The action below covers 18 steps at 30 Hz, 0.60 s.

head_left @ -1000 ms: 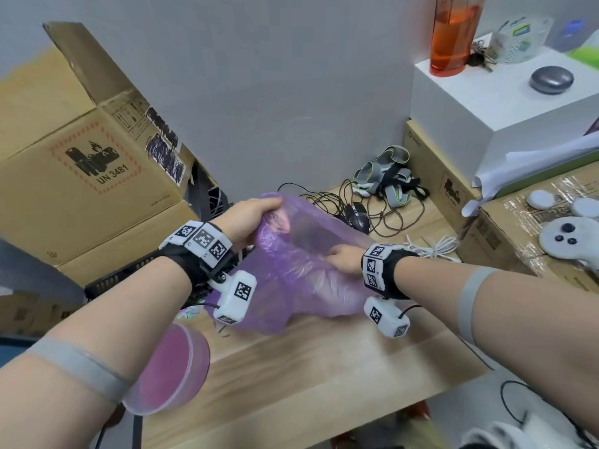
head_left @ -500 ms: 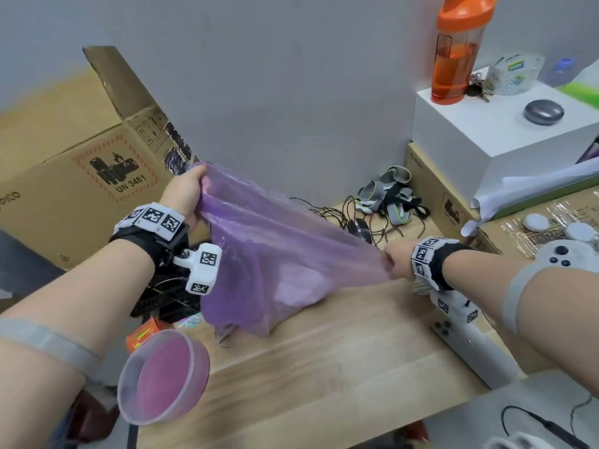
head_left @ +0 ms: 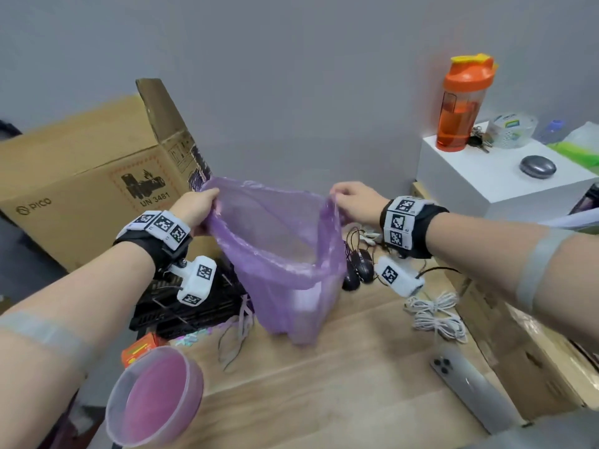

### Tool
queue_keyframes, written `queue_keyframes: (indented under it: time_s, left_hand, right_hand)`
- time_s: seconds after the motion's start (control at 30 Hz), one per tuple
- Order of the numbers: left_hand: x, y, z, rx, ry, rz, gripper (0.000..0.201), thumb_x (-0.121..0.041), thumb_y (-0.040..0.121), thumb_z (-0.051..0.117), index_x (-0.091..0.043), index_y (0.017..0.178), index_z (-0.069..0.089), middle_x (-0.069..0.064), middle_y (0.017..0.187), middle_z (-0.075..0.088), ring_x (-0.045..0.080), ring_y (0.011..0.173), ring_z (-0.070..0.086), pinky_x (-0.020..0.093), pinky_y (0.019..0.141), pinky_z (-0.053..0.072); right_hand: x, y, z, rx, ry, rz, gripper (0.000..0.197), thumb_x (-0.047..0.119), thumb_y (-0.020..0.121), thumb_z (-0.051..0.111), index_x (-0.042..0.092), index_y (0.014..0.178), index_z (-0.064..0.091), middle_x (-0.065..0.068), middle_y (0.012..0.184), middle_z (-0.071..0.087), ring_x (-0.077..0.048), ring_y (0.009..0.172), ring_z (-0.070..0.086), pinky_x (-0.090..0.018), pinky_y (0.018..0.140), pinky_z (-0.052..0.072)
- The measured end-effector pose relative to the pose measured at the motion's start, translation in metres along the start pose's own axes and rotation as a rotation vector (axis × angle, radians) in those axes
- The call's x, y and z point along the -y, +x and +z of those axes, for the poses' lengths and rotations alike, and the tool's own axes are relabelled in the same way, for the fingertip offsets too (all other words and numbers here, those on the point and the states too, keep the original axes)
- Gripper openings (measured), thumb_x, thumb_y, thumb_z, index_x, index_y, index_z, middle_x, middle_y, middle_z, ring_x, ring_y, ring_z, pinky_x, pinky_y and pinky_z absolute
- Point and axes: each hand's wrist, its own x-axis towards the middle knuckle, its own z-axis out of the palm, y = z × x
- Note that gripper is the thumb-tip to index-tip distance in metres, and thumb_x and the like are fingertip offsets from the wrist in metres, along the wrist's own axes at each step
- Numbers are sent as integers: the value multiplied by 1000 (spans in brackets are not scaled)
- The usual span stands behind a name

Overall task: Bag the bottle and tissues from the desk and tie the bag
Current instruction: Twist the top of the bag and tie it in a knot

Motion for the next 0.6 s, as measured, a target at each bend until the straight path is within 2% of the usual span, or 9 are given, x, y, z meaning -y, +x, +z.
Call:
queue_keyframes:
  time_s: [0.1,0.17,0.23,0.3,0.4,0.47,0.5,0.53,0.6]
  left_hand:
    - [-3,-1,-3,102,-39,46,62,-31,100,42,-16,41,55,4,46,45,20,39,45,23,46,38]
    - [-11,-6,-4,112,-90,93,68,-27,102,39,-15,37,54,1,40,46,14,32,44,19,37,37]
    - [-20,-8,-6,140,-185,121,64,-25,102,41,-14,41,59,-1,41,53,12,35,49,18,39,42]
    - [-31,-15,-3,274,-240,120,56,-26,103,39,-8,54,60,-1,43,55,12,39,51,22,48,45]
    - [-44,-32,18,485,-42,206,53,-27,104,34,-8,59,56,0,45,53,14,43,47,28,56,36]
    - [-52,-45,39,556,76,260,48,-24,101,42,-14,58,61,1,51,57,16,47,50,29,56,38]
    - [-55,-50,47,551,90,265,42,-21,99,46,-15,61,62,1,54,59,16,49,52,27,55,40]
    - [-57,-55,54,541,105,282,35,-19,98,51,-14,66,63,1,58,62,14,50,55,24,53,43]
    - [-60,-58,66,540,193,340,25,-23,93,59,-10,74,68,4,66,68,10,52,59,20,53,48]
  right_hand:
    - [37,11,-2,-88,293,-54,27,-5,86,38,8,68,52,-17,71,56,-22,57,51,-23,50,51]
    - [58,14,-2,-95,386,-104,31,-5,88,39,10,62,49,-5,56,55,-15,46,48,-19,45,47]
    - [70,17,3,-77,401,-137,31,-4,88,40,11,62,49,0,48,49,-9,37,43,-18,45,45]
    - [72,18,9,13,295,-130,21,-1,86,47,10,69,53,-5,56,46,-10,39,41,-18,43,43]
    - [63,20,26,105,78,-80,12,-4,87,57,6,92,57,-11,70,51,-15,48,46,-17,40,44]
    - [57,22,36,145,78,-45,42,-5,85,63,3,123,49,-7,71,52,-10,44,50,-17,40,43]
    - [54,22,40,183,88,-41,58,-5,81,67,3,132,43,-5,69,53,-7,42,51,-18,40,42]
    - [53,22,44,223,68,-48,63,-5,75,70,2,132,45,-4,66,52,-6,43,51,-18,41,42]
    - [49,20,47,287,18,-75,39,-4,70,65,2,108,57,-7,65,48,-10,48,47,-19,42,40]
